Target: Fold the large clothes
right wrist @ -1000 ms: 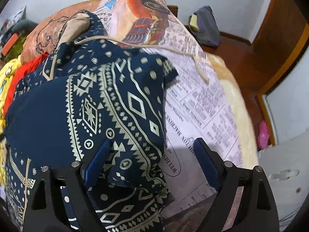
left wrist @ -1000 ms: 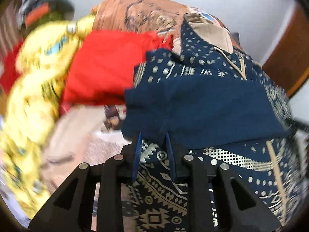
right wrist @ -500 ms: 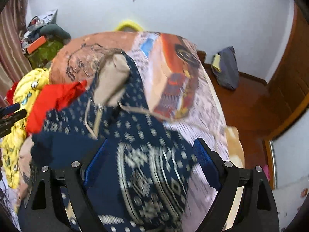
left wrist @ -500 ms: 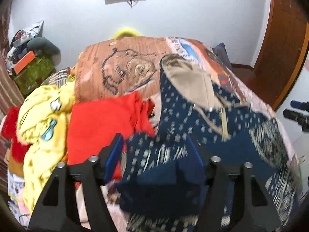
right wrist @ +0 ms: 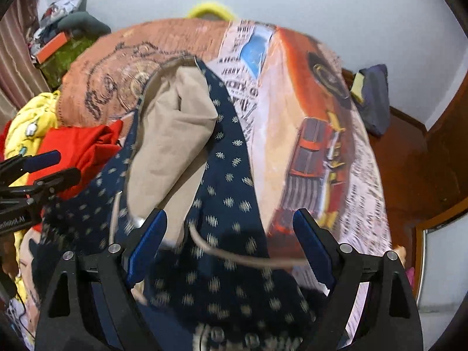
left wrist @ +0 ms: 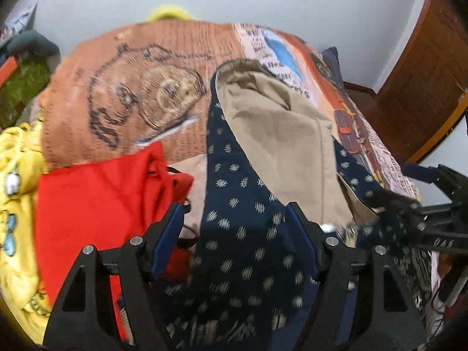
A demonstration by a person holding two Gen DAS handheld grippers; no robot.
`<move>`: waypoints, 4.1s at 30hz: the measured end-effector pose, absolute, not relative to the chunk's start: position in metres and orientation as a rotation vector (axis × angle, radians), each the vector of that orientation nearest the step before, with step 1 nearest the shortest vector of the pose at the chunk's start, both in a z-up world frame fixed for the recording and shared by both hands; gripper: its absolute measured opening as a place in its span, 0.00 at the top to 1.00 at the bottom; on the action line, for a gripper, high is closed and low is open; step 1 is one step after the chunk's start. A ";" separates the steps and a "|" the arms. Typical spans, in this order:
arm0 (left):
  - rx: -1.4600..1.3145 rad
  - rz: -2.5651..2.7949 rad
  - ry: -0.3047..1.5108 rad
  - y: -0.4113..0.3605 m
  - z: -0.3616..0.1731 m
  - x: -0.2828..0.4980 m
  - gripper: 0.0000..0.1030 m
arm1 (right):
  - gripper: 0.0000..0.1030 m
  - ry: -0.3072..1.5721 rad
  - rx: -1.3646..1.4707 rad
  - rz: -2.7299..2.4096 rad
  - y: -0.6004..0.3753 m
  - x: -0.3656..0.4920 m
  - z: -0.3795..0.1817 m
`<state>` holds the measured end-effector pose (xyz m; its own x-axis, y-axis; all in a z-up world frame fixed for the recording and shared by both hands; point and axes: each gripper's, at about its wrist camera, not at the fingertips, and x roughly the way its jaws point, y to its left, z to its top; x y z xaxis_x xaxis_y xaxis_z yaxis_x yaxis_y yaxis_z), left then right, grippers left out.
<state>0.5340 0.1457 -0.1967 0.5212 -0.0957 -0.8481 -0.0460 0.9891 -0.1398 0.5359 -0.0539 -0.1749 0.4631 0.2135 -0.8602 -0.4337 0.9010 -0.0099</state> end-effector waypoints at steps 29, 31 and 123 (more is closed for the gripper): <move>-0.194 -0.110 0.960 0.126 -0.184 0.533 0.91 | 0.92 1.028 -0.114 0.527 -0.061 0.536 -0.174; -0.181 -0.137 0.933 0.120 -0.163 0.512 0.91 | 0.92 1.008 -0.124 0.529 -0.064 0.523 -0.161; -0.046 -0.310 0.848 0.062 -0.118 0.322 0.94 | 0.92 0.910 -0.183 0.610 -0.103 0.342 -0.117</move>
